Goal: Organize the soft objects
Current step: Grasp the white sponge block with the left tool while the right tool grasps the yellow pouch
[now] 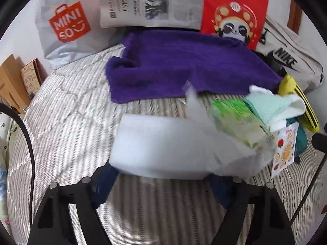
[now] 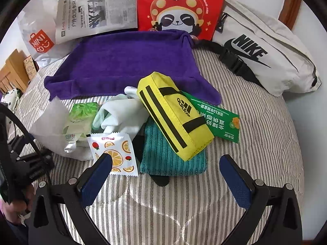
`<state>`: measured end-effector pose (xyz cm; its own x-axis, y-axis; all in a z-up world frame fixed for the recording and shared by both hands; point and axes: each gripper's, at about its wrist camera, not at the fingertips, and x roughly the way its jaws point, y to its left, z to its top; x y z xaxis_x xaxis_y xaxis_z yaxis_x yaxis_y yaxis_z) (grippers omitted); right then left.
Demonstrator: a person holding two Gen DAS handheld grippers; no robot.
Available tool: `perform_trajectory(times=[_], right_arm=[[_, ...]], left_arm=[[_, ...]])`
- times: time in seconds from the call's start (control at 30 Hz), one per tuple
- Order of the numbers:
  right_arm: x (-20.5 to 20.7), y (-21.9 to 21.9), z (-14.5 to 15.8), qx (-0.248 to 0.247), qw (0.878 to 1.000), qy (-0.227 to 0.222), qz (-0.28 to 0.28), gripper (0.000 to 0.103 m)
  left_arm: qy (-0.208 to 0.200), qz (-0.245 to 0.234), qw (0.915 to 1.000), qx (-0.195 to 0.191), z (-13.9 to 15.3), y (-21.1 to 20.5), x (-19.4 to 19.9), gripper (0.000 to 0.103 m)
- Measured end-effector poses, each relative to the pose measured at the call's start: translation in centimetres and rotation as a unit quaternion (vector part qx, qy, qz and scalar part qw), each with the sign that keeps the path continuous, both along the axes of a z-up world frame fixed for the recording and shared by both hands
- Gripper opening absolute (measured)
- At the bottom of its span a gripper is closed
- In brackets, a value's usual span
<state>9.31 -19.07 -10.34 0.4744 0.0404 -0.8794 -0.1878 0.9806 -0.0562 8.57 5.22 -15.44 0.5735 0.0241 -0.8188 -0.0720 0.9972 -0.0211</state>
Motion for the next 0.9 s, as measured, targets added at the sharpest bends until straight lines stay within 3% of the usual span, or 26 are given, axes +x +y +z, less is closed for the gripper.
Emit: perform_trajectory(times=[0.23,0.4,0.7,0.9], right_arm=[[0.4,-0.1,-0.4,-0.003,1.000,0.002,0.002,0.103],[0.7,-1.3,-0.5,-0.001,1.000,-0.001,-0.008,0.103],[1.0,-4.8,-0.6,0.047,0.998,-0.021,-0.043,0.103],[2.3,-3.5,-1.7,0.038,0.999,-0.018,-0.016,0.103]], left_arm=[[-0.012,0.012,0.9998,-0.010,-0.3,3.6,-0.5,0.079],[-0.014,-0.004,0.9998,0.016,-0.6,3.0,0.0,0.081],[-0.019,0.002,0.9997,0.013,-0.8,3.1,0.4,0.079],[-0.019,0.000,0.9998,0.011,-0.8,3.1,0.4,0.079]])
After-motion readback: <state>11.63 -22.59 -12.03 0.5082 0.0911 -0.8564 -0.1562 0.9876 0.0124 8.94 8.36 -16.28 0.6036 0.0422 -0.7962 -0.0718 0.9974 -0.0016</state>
